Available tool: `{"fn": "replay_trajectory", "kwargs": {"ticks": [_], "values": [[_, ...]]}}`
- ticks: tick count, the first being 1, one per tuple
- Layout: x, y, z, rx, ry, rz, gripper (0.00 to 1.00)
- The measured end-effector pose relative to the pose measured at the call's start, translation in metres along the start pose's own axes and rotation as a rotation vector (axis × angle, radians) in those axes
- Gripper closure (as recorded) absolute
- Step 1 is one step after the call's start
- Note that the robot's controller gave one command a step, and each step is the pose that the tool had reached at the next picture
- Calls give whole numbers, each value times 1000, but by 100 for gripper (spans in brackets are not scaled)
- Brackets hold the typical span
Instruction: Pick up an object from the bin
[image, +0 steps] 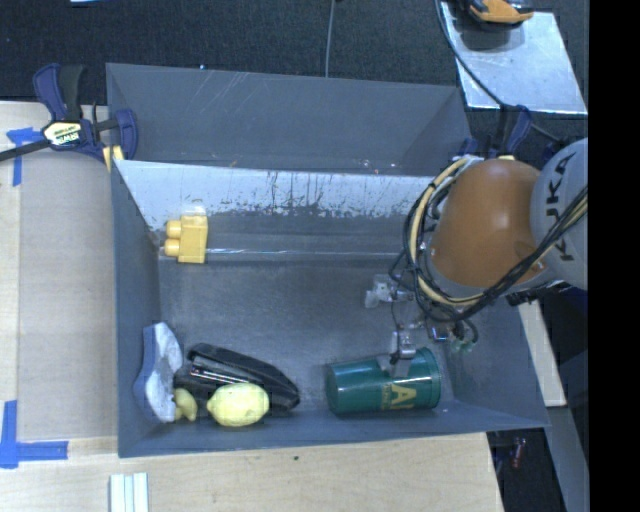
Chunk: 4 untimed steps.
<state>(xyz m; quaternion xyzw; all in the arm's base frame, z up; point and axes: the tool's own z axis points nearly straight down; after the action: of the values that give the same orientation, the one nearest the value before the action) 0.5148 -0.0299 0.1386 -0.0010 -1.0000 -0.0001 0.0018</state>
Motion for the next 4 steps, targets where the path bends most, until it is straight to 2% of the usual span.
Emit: {"fn": "replay_trajectory", "kwargs": {"ticks": [1,2,3,4], "values": [[-2,0,-4,1,-7,-1,0],[8,60,25,-1,-17,51,0],[12,82,70,4,-14,24,0],[14,136,68,1,-23,2,0]]}}
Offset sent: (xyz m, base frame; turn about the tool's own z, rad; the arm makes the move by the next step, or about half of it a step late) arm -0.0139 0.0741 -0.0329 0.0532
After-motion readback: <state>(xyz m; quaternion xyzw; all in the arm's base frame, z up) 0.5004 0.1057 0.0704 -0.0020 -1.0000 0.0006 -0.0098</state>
